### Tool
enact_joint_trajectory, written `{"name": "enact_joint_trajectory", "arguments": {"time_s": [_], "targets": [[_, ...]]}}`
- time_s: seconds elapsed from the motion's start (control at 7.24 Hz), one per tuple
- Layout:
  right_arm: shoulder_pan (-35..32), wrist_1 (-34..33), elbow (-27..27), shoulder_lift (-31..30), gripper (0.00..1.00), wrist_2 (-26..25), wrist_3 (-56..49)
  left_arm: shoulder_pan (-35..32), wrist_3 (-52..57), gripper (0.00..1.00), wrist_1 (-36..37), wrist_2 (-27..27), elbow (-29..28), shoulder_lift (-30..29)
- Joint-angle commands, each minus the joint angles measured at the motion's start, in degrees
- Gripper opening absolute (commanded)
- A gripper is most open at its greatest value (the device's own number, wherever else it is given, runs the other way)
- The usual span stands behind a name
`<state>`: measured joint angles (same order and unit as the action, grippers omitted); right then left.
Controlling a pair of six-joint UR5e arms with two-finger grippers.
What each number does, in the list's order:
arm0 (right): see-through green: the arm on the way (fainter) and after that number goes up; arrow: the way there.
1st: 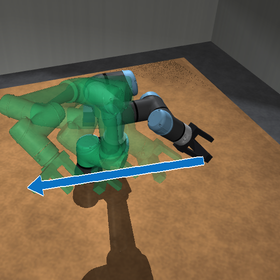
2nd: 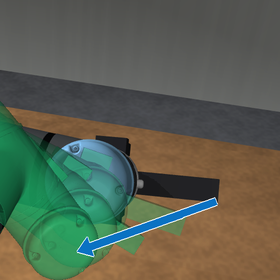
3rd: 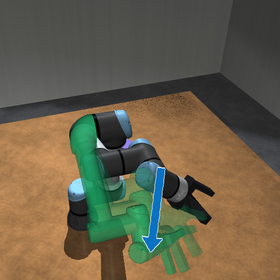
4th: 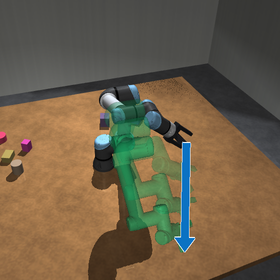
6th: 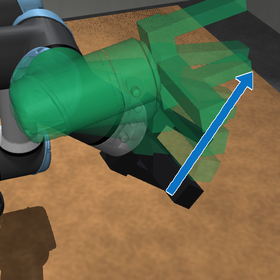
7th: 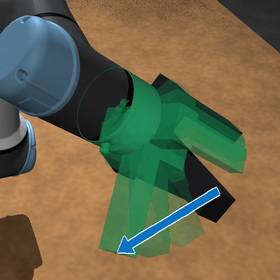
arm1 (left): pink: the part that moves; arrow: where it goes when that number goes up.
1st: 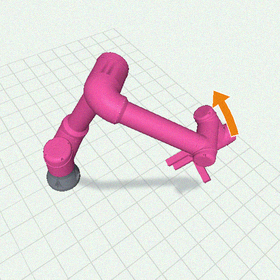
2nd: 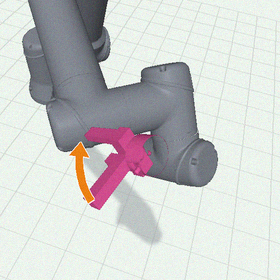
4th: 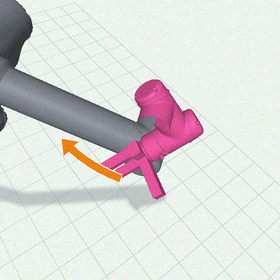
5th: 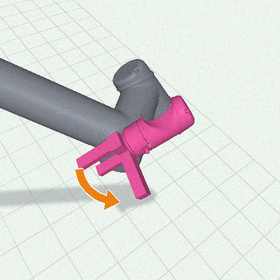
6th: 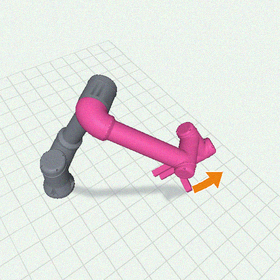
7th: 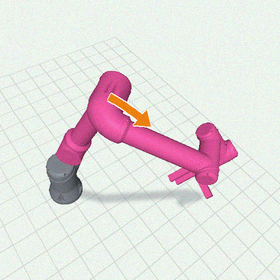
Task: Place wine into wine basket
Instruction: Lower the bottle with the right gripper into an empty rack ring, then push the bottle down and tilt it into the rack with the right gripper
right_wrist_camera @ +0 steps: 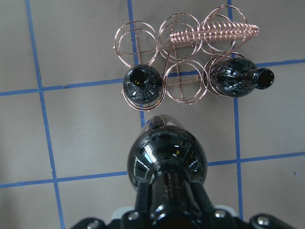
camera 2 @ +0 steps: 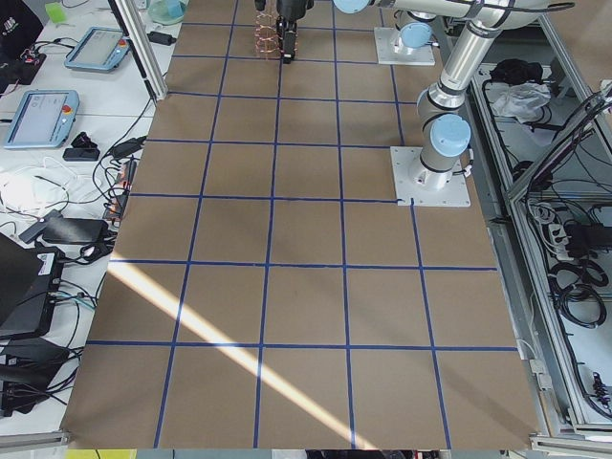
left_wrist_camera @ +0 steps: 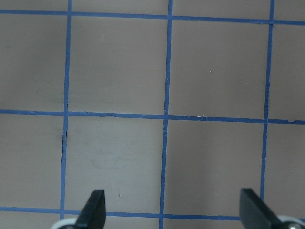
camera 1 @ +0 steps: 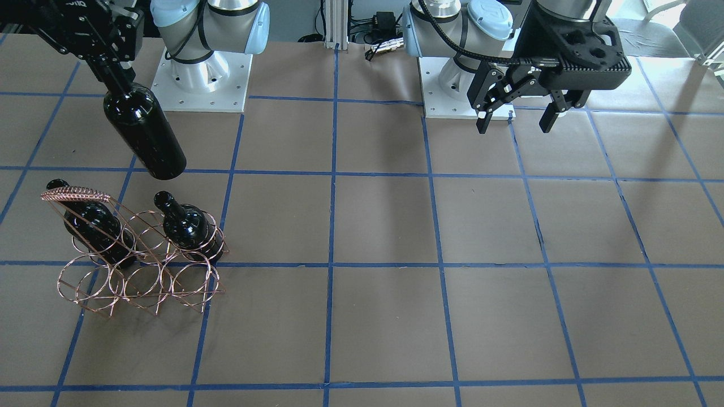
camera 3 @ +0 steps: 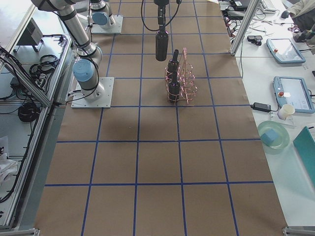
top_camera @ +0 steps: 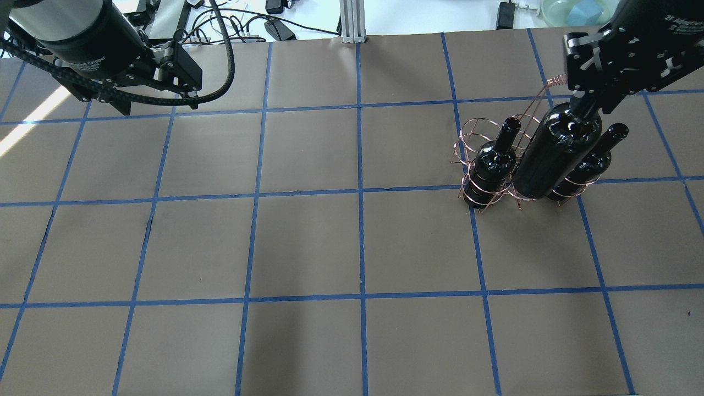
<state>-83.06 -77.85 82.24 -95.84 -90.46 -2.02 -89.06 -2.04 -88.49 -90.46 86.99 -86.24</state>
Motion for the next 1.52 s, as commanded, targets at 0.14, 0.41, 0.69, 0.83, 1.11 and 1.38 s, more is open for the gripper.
{"name": "enact_joint_trajectory", "arguments": {"time_s": [0.14,0.41,0.69,0.83,1.11,1.38], "targets": [[7.28,-4.76,2.31,1.0,0.11,0.1,-7.62,0.03,1.06,1.0,0.07,0.37,0.02,0.02],[7.21,-8.63,2.4,3.28,0.12,0.28,-7.04,0.03,1.6,1.0,0.07,-0.07,0.02,0.2],[7.12,-11.01,2.4,4.78,0.12,0.46,-7.82,0.46,4.83,1.0,0.16,-0.07,0.02,0.29],[6.95,-11.19,2.49,5.22,0.11,0.55,-7.22,0.47,4.85,1.0,0.16,-0.07,0.02,0.46],[6.86,-12.67,2.75,6.8,0.11,1.59,-7.04,0.47,4.85,1.0,0.16,-0.24,0.02,0.46],[6.86,-12.59,2.75,7.59,0.11,2.65,-5.82,0.47,4.85,1.0,0.16,-0.24,0.11,0.55]]}}
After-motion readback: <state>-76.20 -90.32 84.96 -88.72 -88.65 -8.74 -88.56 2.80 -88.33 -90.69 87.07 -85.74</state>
